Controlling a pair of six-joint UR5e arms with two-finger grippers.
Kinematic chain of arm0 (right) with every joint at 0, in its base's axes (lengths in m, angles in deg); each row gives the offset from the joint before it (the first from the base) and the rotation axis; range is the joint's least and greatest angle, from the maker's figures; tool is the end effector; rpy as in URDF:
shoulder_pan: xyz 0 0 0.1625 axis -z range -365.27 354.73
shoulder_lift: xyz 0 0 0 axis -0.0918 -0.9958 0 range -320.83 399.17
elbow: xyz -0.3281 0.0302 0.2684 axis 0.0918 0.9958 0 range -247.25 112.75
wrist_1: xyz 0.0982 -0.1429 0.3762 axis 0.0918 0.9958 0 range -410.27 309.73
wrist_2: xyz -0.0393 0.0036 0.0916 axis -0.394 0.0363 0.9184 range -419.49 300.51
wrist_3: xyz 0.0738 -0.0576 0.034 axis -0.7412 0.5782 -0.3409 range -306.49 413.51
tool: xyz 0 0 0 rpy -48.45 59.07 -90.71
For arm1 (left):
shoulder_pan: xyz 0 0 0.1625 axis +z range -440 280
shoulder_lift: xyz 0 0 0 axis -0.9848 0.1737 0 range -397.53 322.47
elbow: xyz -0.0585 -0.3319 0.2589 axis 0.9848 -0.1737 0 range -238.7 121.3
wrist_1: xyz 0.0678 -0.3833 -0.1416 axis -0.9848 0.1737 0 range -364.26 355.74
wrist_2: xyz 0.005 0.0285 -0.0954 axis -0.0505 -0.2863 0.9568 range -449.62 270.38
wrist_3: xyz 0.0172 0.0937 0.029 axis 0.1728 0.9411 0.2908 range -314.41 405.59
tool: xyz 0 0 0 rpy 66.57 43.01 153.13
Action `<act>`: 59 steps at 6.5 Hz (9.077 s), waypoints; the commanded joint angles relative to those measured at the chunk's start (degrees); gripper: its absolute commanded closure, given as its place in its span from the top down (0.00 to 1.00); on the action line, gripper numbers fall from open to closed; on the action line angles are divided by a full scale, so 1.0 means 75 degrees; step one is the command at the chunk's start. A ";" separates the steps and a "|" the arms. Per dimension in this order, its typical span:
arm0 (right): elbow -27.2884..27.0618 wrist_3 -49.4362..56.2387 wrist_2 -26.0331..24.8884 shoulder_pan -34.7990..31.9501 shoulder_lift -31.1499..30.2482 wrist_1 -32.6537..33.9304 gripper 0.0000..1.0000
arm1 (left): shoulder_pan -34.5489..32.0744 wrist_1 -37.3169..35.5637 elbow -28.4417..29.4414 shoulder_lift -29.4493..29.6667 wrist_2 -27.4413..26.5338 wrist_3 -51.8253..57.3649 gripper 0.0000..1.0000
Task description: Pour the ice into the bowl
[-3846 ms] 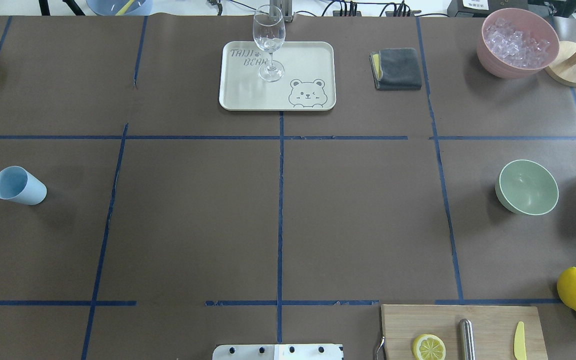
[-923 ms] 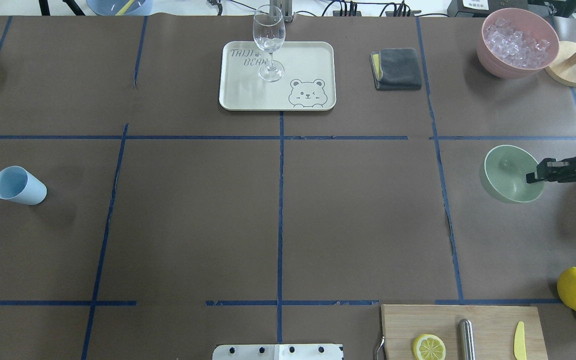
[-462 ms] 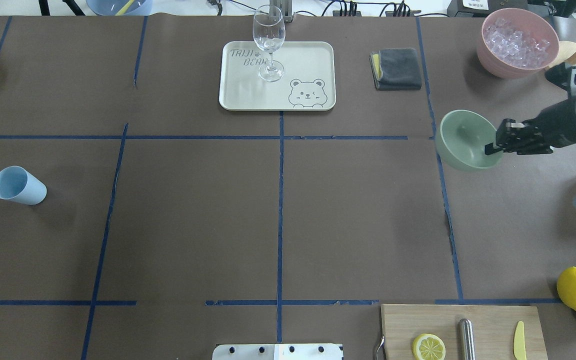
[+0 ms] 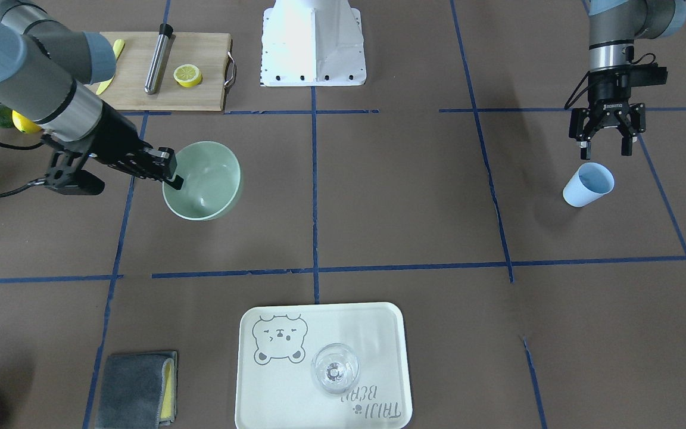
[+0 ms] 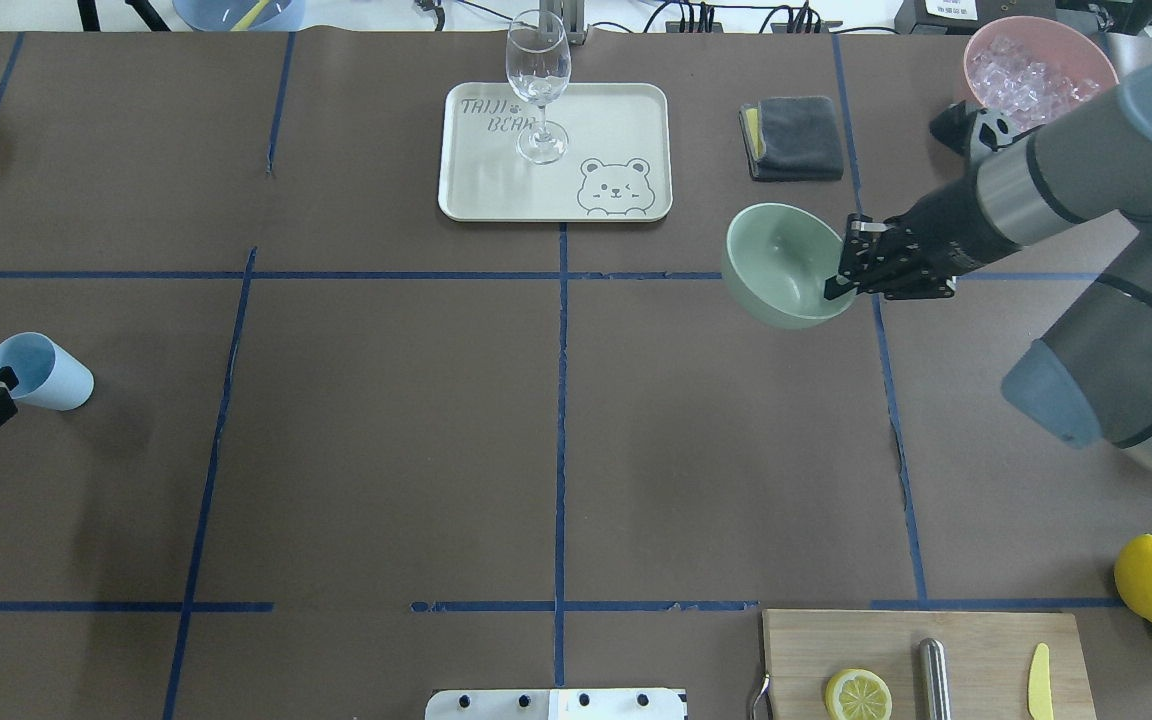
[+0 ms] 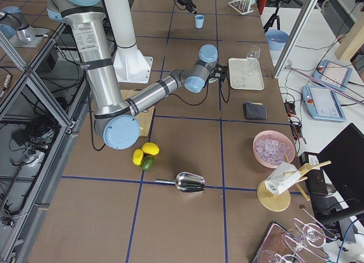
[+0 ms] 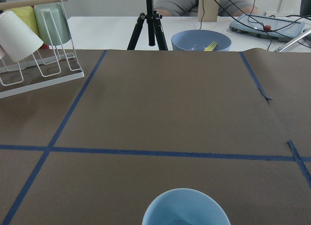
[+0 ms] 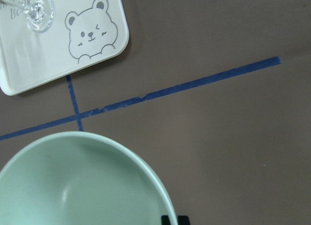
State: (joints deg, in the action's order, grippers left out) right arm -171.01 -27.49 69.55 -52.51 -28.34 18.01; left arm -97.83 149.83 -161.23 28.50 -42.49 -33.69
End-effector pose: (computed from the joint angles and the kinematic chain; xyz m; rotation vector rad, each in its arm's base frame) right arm -0.3537 -0.4866 0.2797 -0.0901 -1.1461 0.2483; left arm 0.2527 -0.2926 0.5936 0.8919 0.6793 -0.4543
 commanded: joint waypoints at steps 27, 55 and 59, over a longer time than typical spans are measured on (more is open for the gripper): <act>0.1061 0.0369 -0.2580 0.1858 0.2323 0.1818 1.00 | -0.0695 -0.3596 -0.0708 0.3159 -0.1209 0.4757 0.00; 0.1014 0.0241 -0.2651 0.1858 0.2075 0.1326 1.00 | 0.1077 -0.3835 -0.1326 0.4356 -0.3173 1.4308 0.00; 0.1014 0.0241 -0.2662 0.1881 0.2110 0.1326 1.00 | 0.1030 -0.3835 -0.2183 0.3340 -0.1855 0.9446 0.00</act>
State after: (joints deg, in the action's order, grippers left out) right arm -163.47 -25.68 49.62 -38.48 -12.60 27.95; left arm -90.06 121.06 -175.98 56.37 -58.18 48.21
